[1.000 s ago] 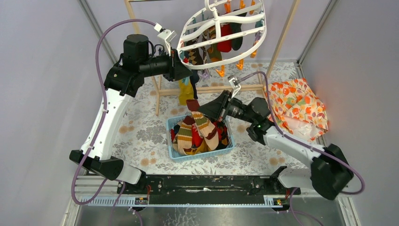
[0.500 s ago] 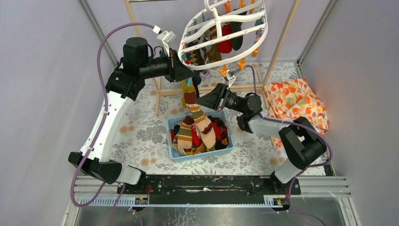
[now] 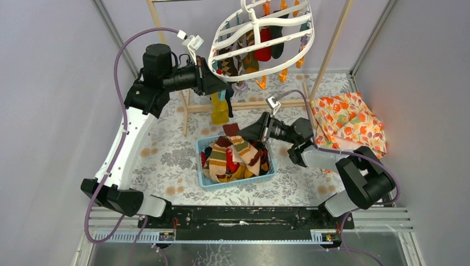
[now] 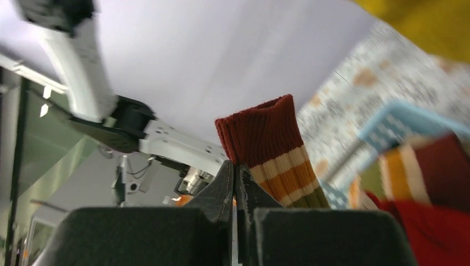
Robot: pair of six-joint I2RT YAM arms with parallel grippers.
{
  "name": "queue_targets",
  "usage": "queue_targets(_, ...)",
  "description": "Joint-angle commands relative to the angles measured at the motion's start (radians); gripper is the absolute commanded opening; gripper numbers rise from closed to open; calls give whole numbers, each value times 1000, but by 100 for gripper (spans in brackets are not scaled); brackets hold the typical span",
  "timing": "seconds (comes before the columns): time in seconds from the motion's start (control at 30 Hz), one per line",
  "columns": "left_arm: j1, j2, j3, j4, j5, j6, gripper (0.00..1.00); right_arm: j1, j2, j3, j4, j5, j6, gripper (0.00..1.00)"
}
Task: Clip the socks to the hanger
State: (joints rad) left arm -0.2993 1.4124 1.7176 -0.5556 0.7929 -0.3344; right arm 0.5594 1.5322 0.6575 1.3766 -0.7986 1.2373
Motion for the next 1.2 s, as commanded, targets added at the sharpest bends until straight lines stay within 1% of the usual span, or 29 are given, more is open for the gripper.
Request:
queue_targets(0.0, 4, -16, -15, 21, 45, 15, 0, -7, -76, -116, -260, 69, -214, 0)
queue_targets(0.1, 5, -16, -16, 17, 43, 21, 0, -8, -94, -171, -298, 98, -263, 0)
queue_targets(0.23, 5, -16, -17, 18, 43, 26, 0, -7, -98, -173, -324, 93, -302, 17)
queue_targets(0.4, 6, -18, -18, 12, 41, 34, 0, -7, -118, -123, -434, 76, -391, 41)
queue_targets(0.47, 6, -19, -16, 13, 40, 37, 0, -7, -121, -112, -437, 60, -404, 48)
queue_targets(0.5, 6, -17, -16, 13, 40, 37, 0, -8, -120, -106, -434, 55, -407, 50)
queue_targets(0.6, 11, -17, -15, 13, 41, 38, 0, -7, -99, -84, -409, 26, -397, 53)
queue_targets(0.83, 13, -17, -9, 4, 41, 44, 0, -6, -14, -76, -194, -51, -273, 62)
queue_targets(0.97, 14, -15, -4, 1, 41, 49, 0, -3, -10, -87, -179, -68, -271, 64)
queue_targets(1.03, 15, -15, -4, 0, 42, 49, 0, -1, -14, -93, -179, -67, -276, 62)
queue_targets(1.17, 14, -11, -6, 0, 45, 46, 0, 3, -2, -77, -174, -71, -268, 49)
